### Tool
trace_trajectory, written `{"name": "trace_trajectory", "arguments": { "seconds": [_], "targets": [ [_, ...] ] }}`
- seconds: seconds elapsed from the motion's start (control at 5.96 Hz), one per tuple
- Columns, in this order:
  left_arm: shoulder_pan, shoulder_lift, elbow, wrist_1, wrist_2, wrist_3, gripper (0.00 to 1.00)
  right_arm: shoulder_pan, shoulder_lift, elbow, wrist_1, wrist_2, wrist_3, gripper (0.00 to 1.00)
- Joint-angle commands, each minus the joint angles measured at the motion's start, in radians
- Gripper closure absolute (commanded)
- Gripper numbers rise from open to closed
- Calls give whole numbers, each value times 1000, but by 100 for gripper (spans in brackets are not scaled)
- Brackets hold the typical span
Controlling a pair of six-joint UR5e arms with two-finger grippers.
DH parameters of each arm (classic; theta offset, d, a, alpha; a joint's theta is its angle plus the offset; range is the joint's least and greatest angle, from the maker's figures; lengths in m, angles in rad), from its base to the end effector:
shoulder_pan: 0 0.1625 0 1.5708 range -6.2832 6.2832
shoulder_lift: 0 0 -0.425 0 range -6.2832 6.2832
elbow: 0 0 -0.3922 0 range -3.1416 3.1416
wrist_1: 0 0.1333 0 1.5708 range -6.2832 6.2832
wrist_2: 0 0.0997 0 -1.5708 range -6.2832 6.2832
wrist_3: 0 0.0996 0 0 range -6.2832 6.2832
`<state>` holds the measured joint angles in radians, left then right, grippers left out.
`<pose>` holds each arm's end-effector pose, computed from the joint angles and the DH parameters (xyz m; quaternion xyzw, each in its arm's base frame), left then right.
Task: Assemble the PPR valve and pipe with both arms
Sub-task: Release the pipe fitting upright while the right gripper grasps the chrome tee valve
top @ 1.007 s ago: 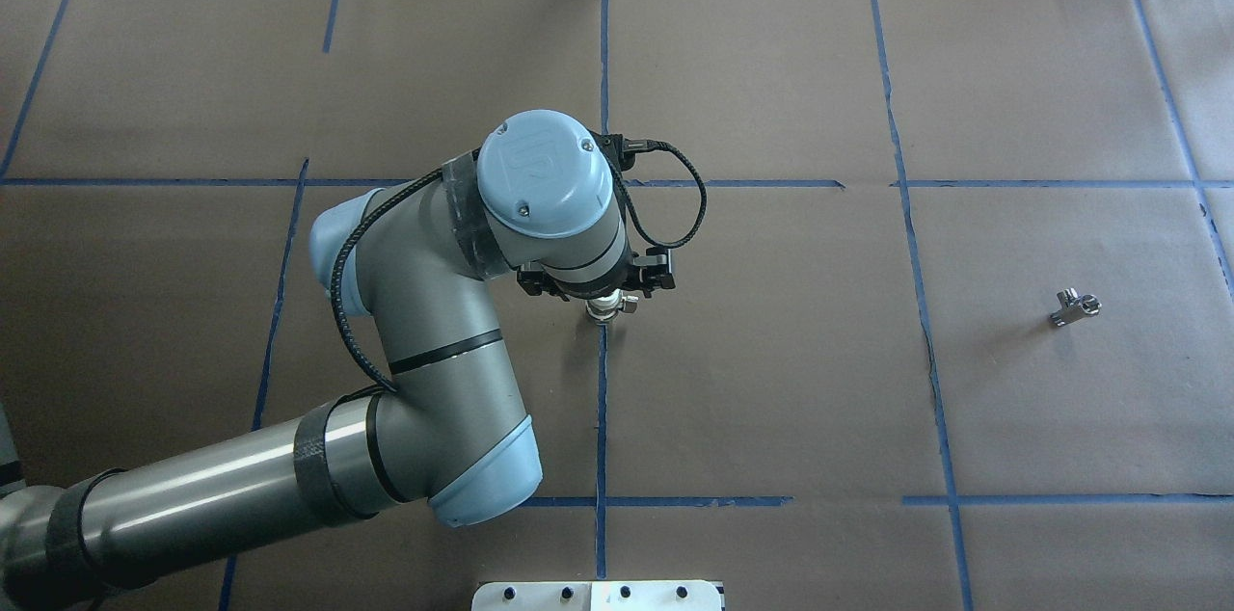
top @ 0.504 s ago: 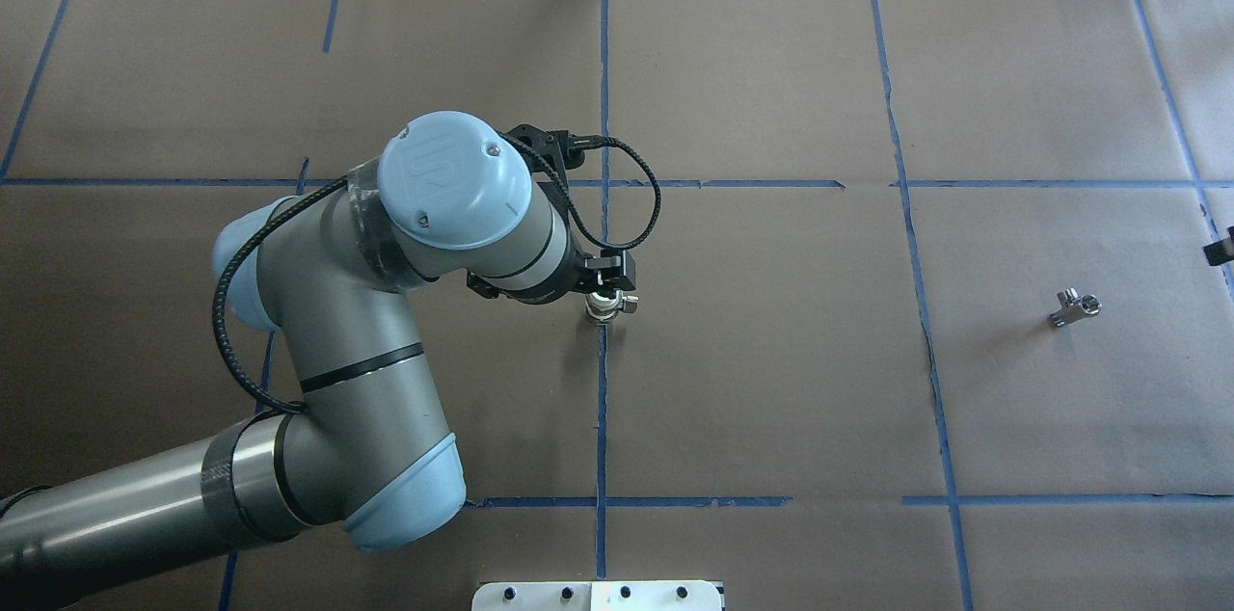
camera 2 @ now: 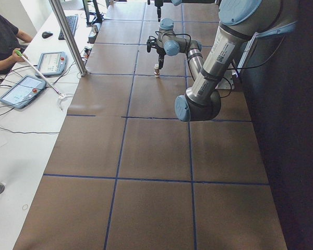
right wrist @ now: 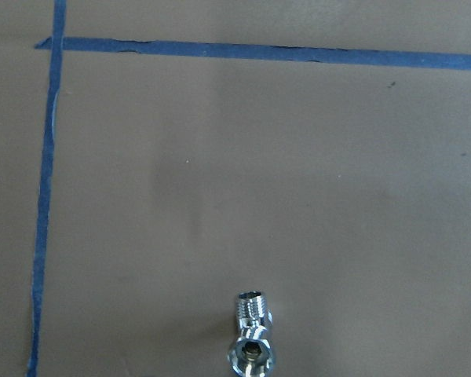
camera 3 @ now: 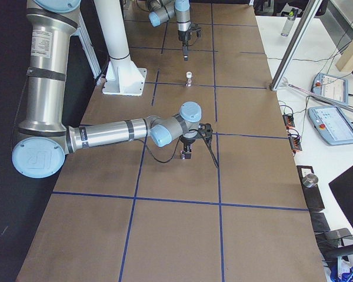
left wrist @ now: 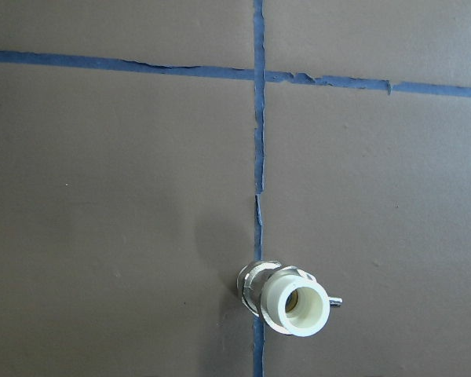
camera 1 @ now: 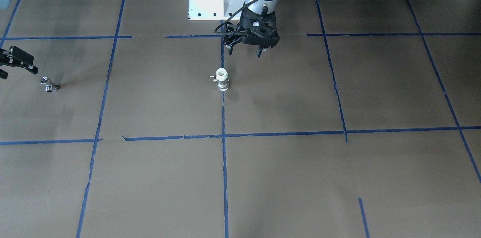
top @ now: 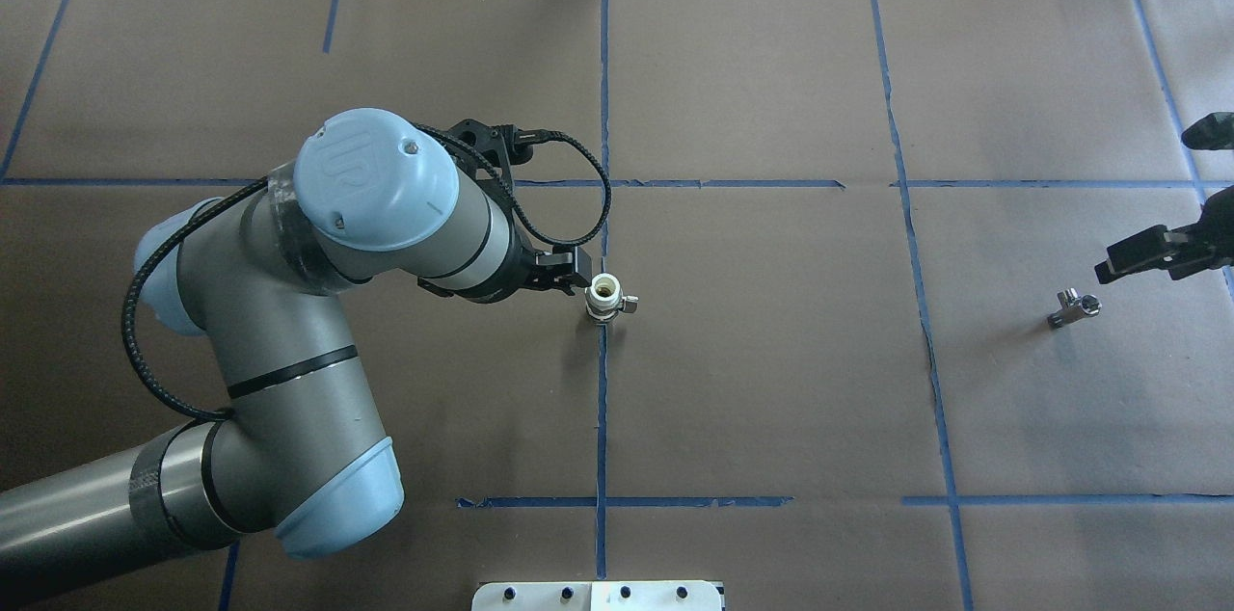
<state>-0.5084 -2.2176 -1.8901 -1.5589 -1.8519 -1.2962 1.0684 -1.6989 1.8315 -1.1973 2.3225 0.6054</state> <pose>0.4856 -0.3916 0.1530 0.0585 0.4678 -0.0387 0.8811 -0.1628 -0.4319 0.5475 0.0111 -0.4247 -0.0454 0.9041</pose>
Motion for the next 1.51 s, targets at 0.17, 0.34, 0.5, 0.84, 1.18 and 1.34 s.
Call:
{"name": "trace_trajectory", "arguments": {
  "seconds": [0.17, 0.34, 0.5, 0.84, 1.18, 1.34],
  "targets": [
    [-1, 16, -9, -3, 0, 0, 10, -76, 64, -92, 2, -37, 1, 2],
    [-1, 16, -9, -4, 0, 0, 10, -76, 52, -92, 2, -35, 1, 2],
    [-1, 16, -9, -4, 0, 0, 10, -96, 53, -98, 1, -37, 10, 4],
    [-1, 18, -9, -6, 0, 0, 10, -94, 59, -126, 1, -35, 8, 11],
    [-1, 18, -9, -6, 0, 0, 10, -96, 53, -124, 1, -26, 10, 44],
    [-1, 18, -11, -6, 0, 0, 10, -96, 51, -124, 1, -26, 10, 52]
  ]
}}
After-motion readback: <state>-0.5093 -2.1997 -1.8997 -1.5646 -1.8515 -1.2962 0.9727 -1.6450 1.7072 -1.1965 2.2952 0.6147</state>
